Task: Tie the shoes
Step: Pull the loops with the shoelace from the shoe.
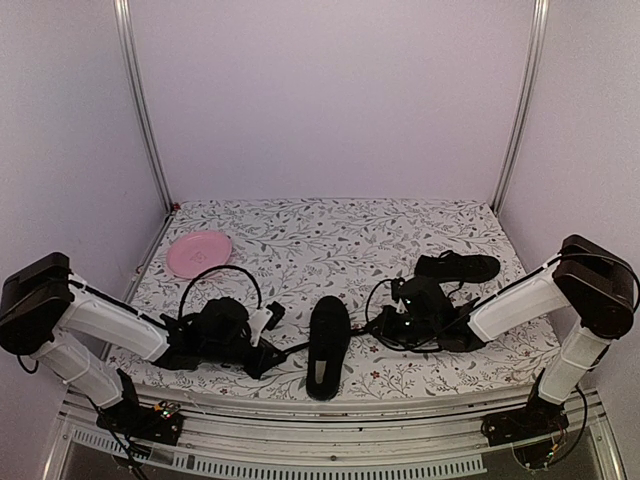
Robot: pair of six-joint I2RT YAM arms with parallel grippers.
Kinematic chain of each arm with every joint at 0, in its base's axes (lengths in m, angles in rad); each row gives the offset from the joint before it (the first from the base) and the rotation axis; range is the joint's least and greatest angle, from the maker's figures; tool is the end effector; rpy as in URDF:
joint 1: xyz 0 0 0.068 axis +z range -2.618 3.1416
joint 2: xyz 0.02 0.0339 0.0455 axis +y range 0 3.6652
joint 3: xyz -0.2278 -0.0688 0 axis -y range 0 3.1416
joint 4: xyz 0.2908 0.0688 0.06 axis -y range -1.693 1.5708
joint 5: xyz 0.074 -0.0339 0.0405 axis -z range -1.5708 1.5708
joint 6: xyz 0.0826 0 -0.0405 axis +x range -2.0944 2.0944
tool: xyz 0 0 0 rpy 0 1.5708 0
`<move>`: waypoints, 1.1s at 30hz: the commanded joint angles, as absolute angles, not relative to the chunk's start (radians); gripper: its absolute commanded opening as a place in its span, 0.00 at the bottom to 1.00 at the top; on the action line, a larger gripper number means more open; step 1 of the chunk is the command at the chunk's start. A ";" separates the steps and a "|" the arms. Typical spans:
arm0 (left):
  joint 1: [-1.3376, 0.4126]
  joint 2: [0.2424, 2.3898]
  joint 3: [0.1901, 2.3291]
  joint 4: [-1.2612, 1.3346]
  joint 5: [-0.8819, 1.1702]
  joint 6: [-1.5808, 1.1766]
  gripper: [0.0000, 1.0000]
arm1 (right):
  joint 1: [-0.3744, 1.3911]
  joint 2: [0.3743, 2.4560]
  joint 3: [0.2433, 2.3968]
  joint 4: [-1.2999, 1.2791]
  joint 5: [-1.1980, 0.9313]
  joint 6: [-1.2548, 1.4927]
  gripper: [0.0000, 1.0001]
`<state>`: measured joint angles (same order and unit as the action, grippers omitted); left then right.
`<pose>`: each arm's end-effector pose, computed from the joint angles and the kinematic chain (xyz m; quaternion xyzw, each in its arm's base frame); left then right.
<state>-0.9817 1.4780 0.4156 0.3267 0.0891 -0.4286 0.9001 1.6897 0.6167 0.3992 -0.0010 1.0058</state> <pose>0.1654 -0.2608 0.0106 0.2667 0.8736 -0.2936 0.2821 0.2243 0.2828 0.0151 0.0474 0.8999 0.3537 0.2508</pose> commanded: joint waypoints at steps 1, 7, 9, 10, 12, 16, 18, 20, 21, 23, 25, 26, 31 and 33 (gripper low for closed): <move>-0.977 1.451 0.390 0.303 0.063 -0.454 0.00 | 0.886 1.669 0.626 0.367 0.042 0.996 0.02; -0.968 1.435 0.371 0.279 0.034 -0.474 0.00 | 0.878 1.673 0.617 0.368 0.040 1.000 0.02; -0.959 1.430 0.356 0.281 0.033 -0.487 0.00 | 0.876 1.673 0.611 0.368 0.042 1.003 0.02; -0.955 1.425 0.349 0.286 0.036 -0.491 0.00 | 0.875 1.674 0.610 0.367 0.044 1.003 0.02; -0.952 1.419 0.340 0.298 0.044 -0.502 0.00 | 0.874 1.675 0.609 0.367 0.044 1.002 0.02; -0.948 1.416 0.344 0.302 0.052 -0.501 0.00 | 0.871 1.672 0.610 0.371 0.041 0.999 0.02; -0.948 1.413 0.351 0.298 0.051 -0.500 0.00 | 0.872 1.664 0.613 0.378 0.035 0.982 0.02; -0.945 1.410 0.356 0.292 0.048 -0.498 0.00 | 0.870 1.655 0.612 0.384 0.025 0.972 0.02; -0.940 1.408 0.358 0.288 0.053 -0.497 0.00 | 0.866 1.648 0.611 0.390 0.014 0.959 0.02; -0.936 1.395 0.373 0.265 0.069 -0.496 0.08 | 0.850 1.635 0.603 0.423 -0.043 0.929 0.05; -0.935 1.368 0.391 0.232 0.067 -0.496 0.26 | 0.844 1.598 0.587 0.427 -0.062 0.906 0.33; -0.933 1.347 0.397 0.215 0.056 -0.497 0.36 | 0.844 1.573 0.575 0.426 -0.063 0.898 0.44; -0.874 1.216 0.417 0.162 0.058 -0.510 0.61 | 0.844 1.458 0.519 0.414 -0.096 0.857 0.66; -0.847 1.183 0.438 0.160 0.089 -0.528 0.64 | 0.850 1.446 0.509 0.454 -0.190 0.832 0.66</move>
<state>-0.8974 1.2457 0.3904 0.1932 0.0612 -0.5083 0.8459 1.4910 0.5396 0.4057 -0.0677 0.8921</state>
